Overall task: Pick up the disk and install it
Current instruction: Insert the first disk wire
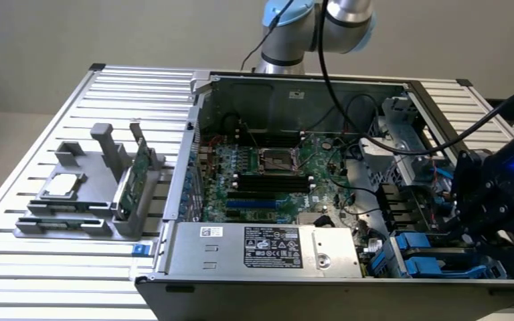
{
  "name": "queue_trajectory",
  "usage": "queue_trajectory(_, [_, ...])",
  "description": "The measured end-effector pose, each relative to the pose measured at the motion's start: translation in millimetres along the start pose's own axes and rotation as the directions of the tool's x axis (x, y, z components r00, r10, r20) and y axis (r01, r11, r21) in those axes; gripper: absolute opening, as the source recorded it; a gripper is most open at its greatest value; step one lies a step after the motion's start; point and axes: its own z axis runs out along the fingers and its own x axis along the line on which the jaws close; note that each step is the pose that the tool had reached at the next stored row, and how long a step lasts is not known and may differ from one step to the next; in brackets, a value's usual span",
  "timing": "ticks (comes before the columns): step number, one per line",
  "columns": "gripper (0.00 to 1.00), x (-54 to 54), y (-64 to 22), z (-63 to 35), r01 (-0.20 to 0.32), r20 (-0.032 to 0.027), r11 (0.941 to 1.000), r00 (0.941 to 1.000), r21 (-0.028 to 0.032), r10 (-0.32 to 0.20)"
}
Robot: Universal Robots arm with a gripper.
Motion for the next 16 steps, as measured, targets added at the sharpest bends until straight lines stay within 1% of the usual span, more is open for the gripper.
queue_trajectory(1, [0.17, 1.7, 0.3, 0.3, 0.0, 0.0067, 1.0, 1.0, 0.0004, 0.0])
queue_trajectory(2, [0.17, 3.5, 0.4, 0.6, 0.0, 0.0117, 1.0, 0.9999, 0.0006, 0.0])
queue_trajectory(3, [0.17, 4.5, 0.6, 0.6, 0.0, 0.0149, 1.0, 0.9999, 0.0007, 0.0])
queue_trajectory(7, [0.17, 4.7, 0.6, 0.8, 0.0, 0.0168, 1.0, 0.9999, 0.0009, 0.0])
queue_trajectory(11, [0.17, 4.8, 0.7, 0.7, 0.0, 0.0168, 1.0, 0.9999, 0.0007, 0.0])
queue_trajectory(16, [0.17, 4.7, 2.4, 0.9, 0.001, 0.0168, 1.0, 0.9999, -0.0013, -0.001])
